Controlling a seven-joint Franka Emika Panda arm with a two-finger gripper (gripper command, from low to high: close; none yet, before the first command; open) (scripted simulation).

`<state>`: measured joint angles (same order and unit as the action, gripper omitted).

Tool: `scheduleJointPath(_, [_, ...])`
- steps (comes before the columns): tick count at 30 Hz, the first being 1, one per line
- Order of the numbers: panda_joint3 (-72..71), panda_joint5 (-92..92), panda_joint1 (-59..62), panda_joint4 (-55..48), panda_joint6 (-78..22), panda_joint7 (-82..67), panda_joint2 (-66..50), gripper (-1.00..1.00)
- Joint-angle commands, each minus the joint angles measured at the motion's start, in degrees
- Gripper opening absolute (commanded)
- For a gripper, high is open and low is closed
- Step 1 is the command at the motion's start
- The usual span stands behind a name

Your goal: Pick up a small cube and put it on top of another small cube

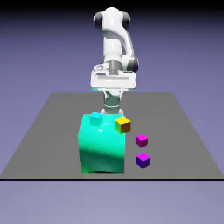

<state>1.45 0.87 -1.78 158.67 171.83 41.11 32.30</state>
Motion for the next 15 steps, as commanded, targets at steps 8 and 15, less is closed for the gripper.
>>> scheduleJointPath(8, [0.9, -0.2, -6.4, -13.4, -14.5, -5.3, -16.6, 0.00])
scheduleJointPath(15, [0.3, -1.4, -11.0, -23.0, -25.2, -8.6, -31.1, 0.00])
